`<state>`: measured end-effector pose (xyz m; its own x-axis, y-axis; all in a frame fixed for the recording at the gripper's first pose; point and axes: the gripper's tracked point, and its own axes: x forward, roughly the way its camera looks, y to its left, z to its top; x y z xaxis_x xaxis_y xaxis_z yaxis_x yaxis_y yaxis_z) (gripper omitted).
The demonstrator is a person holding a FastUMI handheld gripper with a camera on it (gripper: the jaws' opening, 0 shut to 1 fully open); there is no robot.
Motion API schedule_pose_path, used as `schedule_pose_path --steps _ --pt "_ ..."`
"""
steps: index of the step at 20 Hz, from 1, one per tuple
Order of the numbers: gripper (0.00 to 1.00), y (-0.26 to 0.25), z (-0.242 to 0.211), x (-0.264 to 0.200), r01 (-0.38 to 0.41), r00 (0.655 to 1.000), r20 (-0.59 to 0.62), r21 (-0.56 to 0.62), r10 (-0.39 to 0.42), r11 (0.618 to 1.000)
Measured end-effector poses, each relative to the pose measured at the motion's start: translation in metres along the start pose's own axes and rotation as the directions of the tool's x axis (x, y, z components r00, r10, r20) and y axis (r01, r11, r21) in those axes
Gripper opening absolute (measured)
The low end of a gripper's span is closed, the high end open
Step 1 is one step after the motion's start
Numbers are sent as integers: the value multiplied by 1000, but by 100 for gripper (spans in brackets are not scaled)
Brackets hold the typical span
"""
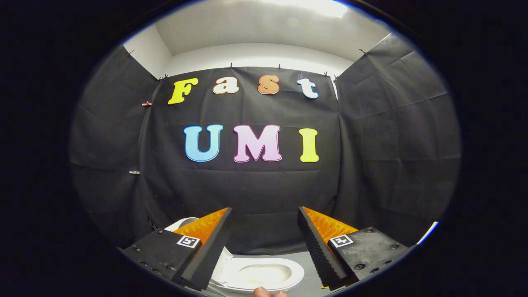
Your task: Open the toilet lid.
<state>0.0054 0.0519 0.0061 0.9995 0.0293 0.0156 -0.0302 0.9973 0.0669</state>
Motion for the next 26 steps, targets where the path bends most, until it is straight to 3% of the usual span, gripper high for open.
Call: schedule_pose_path --steps 26 --pt "98 -3 -6 -6 9 1000 -4 -7 -9 1000"
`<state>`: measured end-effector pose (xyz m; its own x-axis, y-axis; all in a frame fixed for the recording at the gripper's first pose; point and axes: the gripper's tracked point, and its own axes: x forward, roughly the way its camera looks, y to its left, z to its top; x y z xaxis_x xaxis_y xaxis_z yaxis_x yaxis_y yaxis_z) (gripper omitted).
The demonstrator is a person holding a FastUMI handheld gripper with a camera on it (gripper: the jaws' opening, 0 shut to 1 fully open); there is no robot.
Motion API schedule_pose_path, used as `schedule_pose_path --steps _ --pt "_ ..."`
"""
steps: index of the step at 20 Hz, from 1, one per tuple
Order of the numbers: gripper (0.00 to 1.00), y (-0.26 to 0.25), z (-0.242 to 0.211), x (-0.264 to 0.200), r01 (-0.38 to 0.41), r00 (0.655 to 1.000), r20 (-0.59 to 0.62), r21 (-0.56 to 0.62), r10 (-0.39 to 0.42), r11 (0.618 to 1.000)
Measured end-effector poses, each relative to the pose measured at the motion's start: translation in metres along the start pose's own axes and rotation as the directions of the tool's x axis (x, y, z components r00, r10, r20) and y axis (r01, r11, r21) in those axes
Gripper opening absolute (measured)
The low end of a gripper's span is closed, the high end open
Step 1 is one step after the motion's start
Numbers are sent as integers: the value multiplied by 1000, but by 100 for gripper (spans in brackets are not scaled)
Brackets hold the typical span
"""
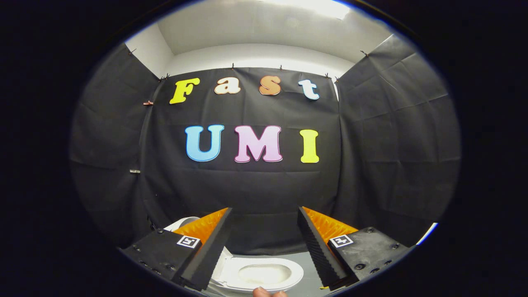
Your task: Open the toilet lid.
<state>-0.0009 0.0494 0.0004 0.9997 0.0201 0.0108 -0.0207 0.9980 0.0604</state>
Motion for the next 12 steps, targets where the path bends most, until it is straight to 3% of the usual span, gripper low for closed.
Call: schedule_pose_path --steps 12 --pt "98 -5 -6 -4 12 1000 -4 -7 -12 1000"
